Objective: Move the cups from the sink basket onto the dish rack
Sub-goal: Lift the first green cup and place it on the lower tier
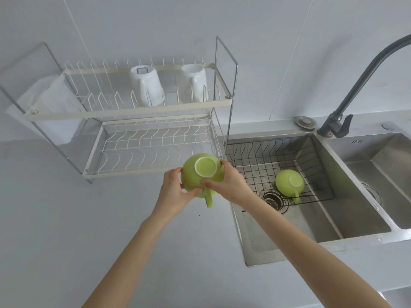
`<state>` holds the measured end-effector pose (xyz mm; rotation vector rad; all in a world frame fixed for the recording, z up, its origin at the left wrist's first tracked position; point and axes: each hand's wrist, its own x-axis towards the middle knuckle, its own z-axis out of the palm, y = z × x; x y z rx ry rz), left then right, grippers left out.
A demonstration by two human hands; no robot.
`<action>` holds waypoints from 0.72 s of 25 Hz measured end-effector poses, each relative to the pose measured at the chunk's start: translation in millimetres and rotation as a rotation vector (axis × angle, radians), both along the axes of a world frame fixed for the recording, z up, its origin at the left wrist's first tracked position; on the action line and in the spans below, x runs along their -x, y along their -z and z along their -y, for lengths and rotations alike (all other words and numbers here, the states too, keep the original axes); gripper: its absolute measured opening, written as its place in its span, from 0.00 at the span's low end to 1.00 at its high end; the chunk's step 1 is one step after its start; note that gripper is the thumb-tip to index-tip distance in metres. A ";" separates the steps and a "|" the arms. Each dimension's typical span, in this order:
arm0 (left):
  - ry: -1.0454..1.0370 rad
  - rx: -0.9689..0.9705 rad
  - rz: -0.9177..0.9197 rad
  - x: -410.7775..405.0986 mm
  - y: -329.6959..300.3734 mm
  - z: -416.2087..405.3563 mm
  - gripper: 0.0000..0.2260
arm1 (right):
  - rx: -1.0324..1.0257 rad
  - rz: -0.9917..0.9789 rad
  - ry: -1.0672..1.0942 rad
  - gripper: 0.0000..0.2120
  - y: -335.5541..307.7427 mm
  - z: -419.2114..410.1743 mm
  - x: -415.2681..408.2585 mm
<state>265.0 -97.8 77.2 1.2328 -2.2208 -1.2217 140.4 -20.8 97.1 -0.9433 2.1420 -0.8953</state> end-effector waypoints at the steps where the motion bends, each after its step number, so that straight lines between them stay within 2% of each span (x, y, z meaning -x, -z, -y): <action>1: 0.008 0.010 -0.005 0.9 -0.3 8.6 0.31 | 0.002 -0.004 0.000 0.37 -1.2 8.1 0.6; 5: 0.073 0.016 -0.021 8.4 -0.4 42.8 0.35 | -0.007 -0.015 -0.009 0.36 -4.0 39.5 8.2; 11: 0.088 0.044 0.060 32.8 3.8 96.5 0.36 | -0.031 -0.025 0.001 0.34 1.4 87.5 25.4; 18: 0.071 0.022 0.108 63.6 18.5 135.9 0.37 | -0.037 -0.076 0.022 0.38 22.1 123.6 46.6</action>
